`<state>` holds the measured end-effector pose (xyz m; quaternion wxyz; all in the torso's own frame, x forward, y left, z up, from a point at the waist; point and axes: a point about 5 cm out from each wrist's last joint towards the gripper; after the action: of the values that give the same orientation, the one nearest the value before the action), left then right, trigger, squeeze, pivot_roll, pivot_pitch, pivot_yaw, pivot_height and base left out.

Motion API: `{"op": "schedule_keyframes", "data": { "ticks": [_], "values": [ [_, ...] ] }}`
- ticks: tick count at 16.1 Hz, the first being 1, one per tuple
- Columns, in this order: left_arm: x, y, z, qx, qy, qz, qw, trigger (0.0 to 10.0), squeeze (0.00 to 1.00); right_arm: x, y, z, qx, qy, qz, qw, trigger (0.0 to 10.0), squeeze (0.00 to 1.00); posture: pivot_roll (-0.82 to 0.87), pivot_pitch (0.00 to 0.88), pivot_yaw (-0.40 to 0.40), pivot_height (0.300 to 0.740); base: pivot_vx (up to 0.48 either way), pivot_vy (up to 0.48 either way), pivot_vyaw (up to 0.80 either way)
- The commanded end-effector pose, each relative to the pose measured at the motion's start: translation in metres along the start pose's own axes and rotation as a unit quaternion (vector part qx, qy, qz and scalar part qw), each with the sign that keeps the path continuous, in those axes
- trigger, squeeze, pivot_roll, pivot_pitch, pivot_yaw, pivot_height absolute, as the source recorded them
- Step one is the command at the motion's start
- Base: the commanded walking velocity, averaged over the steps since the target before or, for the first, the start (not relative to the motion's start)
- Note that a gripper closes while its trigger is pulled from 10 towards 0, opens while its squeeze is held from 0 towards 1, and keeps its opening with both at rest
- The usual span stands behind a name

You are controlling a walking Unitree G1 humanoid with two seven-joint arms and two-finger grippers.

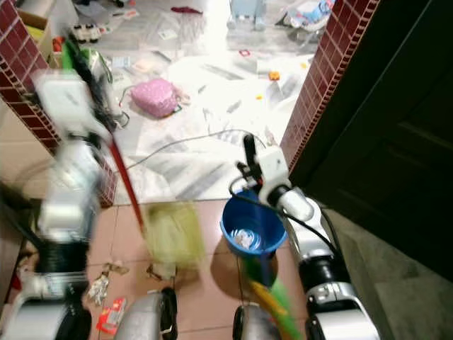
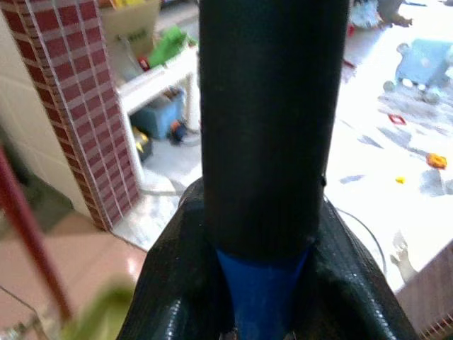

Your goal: Sweep floor

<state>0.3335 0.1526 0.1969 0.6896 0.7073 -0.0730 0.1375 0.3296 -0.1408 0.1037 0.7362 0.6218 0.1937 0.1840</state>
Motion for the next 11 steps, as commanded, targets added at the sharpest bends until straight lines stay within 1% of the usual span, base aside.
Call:
{"op": "schedule_keyframes", "data": {
  "ticks": [1, 3, 5, 6, 8, 9, 11],
  "values": [
    [-0.003, 0.007, -0.004, 0.024, 0.016, 0.023, 0.999, 10.0, 0.0, 0.007, 0.021, -0.001, 0.009, 0.012, 0.045, 0.999, 10.0, 0.0, -0.04, 0.116, -0.021, 0.74, 0.0, 0.0, 0.0],
    [-0.012, -0.009, -0.005, 0.034, 0.022, -0.004, 0.999, 10.0, 0.0, 0.01, 0.035, -0.001, 0.014, 0.01, 0.077, 0.997, 10.0, 0.0, -0.04, 0.112, -0.019, 0.74, 0.0, 0.0, 0.0],
    [-0.023, -0.019, -0.004, 0.046, 0.02, -0.021, 0.999, 10.0, 0.0, 0.011, 0.049, 0.003, -0.01, -0.008, 0.112, 0.994, 10.0, 0.0, -0.04, 0.108, -0.019, 0.74, 0.0, 0.0, 0.0],
    [-0.028, -0.026, -0.003, 0.041, 0.026, -0.036, 0.998, 10.0, 0.0, 0.01, 0.054, 0.006, -0.036, -0.026, 0.122, 0.992, 10.0, 0.0, -0.04, 0.106, -0.02, 0.74, 0.0, 0.0, 0.0],
    [-0.037, -0.036, -0.001, 0.041, 0.031, -0.056, 0.997, 10.0, 0.0, 0.009, 0.058, 0.007, -0.063, -0.041, 0.137, 0.988, 10.0, 0.0, -0.04, 0.104, -0.021, 0.74, 0.0, 0.0, 0.0],
    [-0.042, -0.042, 0.001, 0.032, 0.028, -0.071, 0.997, 10.0, 0.0, 0.01, 0.061, 0.009, -0.075, -0.058, 0.144, 0.985, 10.0, 0.0, -0.04, 0.104, -0.021, 0.74, 0.0, 0.0, 0.0],
    [-0.046, -0.044, 0.007, 0.028, 0.022, -0.075, 0.997, 10.0, 0.0, 0.009, 0.065, 0.017, -0.097, -0.098, 0.155, 0.978, 10.0, 0.0, -0.03, 0.103, -0.023, 0.74, 0.0, 0.0, 0.0]
  ]
}}
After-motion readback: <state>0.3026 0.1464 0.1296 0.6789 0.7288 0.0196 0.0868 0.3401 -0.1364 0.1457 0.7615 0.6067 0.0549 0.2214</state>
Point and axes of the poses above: a point about 5 cm out from each wrist's last joint towards the gripper, its own x axis pointing out of the wrist towards the gripper, its own y axis along the axis of the wrist's last joint, z = x × y, and after that the axes turned 3 degrees about -x, right-handed
